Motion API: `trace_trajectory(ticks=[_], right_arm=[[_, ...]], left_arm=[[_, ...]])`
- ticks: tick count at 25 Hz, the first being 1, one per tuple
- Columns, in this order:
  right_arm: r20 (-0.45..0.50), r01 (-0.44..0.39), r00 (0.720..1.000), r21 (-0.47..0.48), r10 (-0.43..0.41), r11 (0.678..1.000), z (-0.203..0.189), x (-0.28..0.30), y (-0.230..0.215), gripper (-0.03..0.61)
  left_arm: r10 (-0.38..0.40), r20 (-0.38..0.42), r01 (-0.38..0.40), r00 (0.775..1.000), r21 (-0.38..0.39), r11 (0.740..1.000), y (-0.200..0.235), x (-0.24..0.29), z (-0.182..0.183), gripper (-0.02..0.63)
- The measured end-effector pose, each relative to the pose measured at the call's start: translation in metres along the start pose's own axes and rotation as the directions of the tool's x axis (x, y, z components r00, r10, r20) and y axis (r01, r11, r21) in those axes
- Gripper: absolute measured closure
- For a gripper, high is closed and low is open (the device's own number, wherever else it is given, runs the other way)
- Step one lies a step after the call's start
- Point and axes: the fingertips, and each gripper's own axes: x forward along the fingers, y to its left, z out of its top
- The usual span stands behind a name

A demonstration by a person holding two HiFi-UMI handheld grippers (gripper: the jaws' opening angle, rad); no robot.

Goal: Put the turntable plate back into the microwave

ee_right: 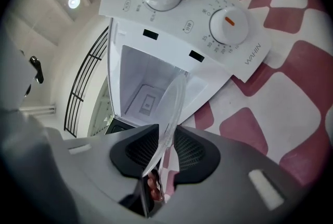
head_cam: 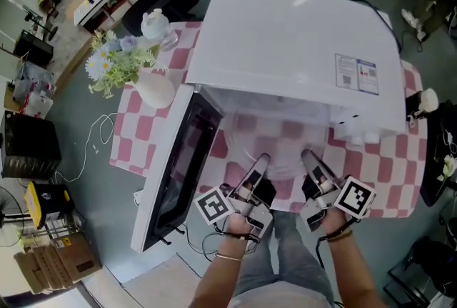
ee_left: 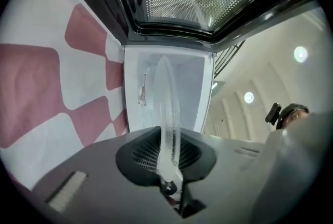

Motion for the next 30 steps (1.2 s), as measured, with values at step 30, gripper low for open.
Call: trace_trajectory(ticks=[30], right_arm=[[0.03, 0.32, 0.939, -0.442, -0.343, 0.838, 0.002, -0.068, -0.031, 0.472]], left_arm=[[-0.018, 0.099, 0.016, 0.995, 0.013, 1.0, -0.009, 0.013, 0.012, 0.581]])
